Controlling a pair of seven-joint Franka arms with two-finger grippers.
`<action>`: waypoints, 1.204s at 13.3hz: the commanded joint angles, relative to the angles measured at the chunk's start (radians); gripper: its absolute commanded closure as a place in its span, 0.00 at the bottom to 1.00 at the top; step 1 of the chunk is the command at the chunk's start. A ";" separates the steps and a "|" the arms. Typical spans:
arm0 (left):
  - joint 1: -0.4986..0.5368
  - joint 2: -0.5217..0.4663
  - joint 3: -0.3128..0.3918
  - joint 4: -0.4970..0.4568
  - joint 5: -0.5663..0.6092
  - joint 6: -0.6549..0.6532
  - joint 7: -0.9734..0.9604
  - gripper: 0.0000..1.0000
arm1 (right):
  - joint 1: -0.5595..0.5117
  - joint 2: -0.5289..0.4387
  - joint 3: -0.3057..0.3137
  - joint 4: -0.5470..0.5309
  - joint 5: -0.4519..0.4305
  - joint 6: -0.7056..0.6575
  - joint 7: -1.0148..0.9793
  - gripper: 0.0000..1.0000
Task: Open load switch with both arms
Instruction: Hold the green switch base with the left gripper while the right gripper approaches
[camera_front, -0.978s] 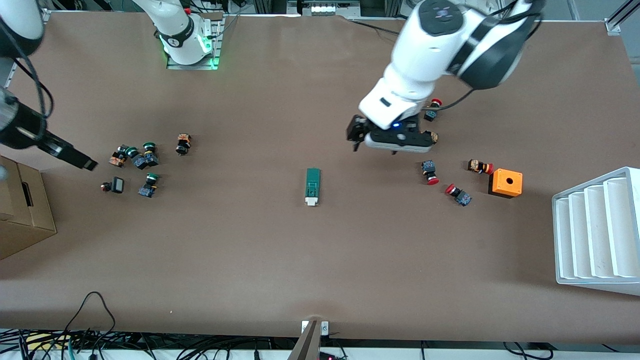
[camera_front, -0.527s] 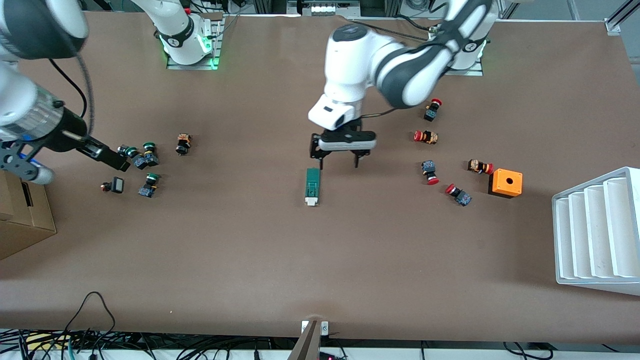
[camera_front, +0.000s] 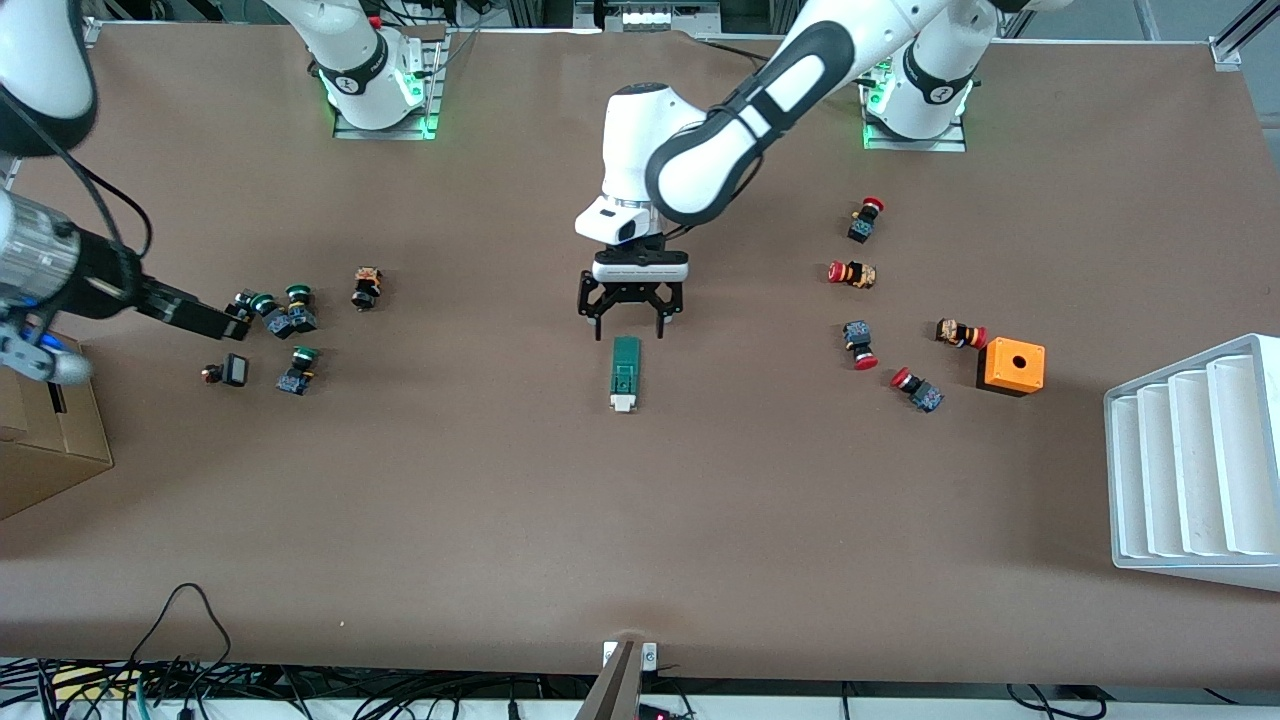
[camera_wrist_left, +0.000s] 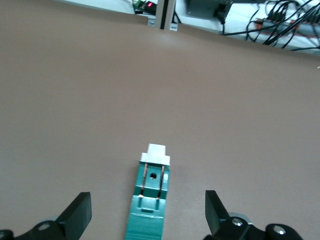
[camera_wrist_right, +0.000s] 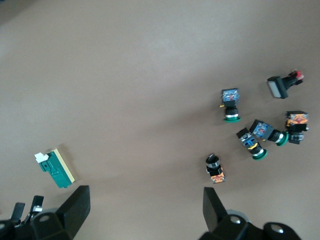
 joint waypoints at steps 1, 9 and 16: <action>-0.010 0.043 0.003 0.011 0.165 0.034 -0.137 0.00 | 0.020 0.084 -0.007 0.055 0.039 -0.013 0.045 0.01; -0.043 0.115 0.012 -0.040 0.518 -0.065 -0.436 0.00 | 0.175 0.480 -0.022 0.454 0.167 -0.006 0.634 0.01; -0.094 0.225 0.014 -0.027 0.699 -0.309 -0.602 0.00 | 0.291 0.637 -0.012 0.476 0.270 0.167 0.903 0.02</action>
